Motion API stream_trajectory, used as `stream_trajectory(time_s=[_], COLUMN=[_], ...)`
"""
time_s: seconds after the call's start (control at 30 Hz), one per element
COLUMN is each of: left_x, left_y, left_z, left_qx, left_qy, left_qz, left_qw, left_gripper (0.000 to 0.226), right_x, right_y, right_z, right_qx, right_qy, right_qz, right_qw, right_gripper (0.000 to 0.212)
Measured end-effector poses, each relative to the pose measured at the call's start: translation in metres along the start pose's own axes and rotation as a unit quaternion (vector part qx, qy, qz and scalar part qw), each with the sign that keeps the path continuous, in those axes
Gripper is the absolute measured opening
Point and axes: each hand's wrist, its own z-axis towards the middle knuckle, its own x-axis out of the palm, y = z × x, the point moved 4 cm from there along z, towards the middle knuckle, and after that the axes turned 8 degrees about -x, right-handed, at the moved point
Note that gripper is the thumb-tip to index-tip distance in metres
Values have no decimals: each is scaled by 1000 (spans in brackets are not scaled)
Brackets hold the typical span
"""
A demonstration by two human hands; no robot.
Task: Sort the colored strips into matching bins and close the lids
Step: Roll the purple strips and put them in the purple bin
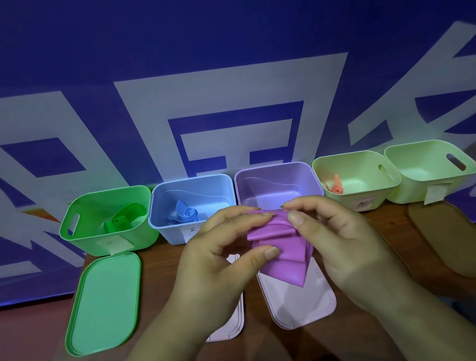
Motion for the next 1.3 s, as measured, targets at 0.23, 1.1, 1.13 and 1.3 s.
stream_trajectory(time_s=[0.23, 1.1, 1.13, 1.3], left_x=[1, 13, 14, 21], left_y=[-1, 14, 15, 21], left_z=[-1, 10, 11, 21], left_qx=[-28, -88, -87, -76], left_qy=[-19, 21, 29, 11], left_qz=[-8, -138, -143, -137], left_qw=[999, 986, 985, 988], left_gripper=[36, 41, 42, 38], right_x=[-4, -19, -20, -27], right_y=[2, -15, -16, -26], right_z=[-2, 6, 7, 14], right_qx=[-91, -114, -117, -112], right_qy=[14, 30, 31, 28], right_qz=[-10, -19, -21, 1], right_qw=[996, 993, 992, 993], right_gripper=[22, 25, 25, 26])
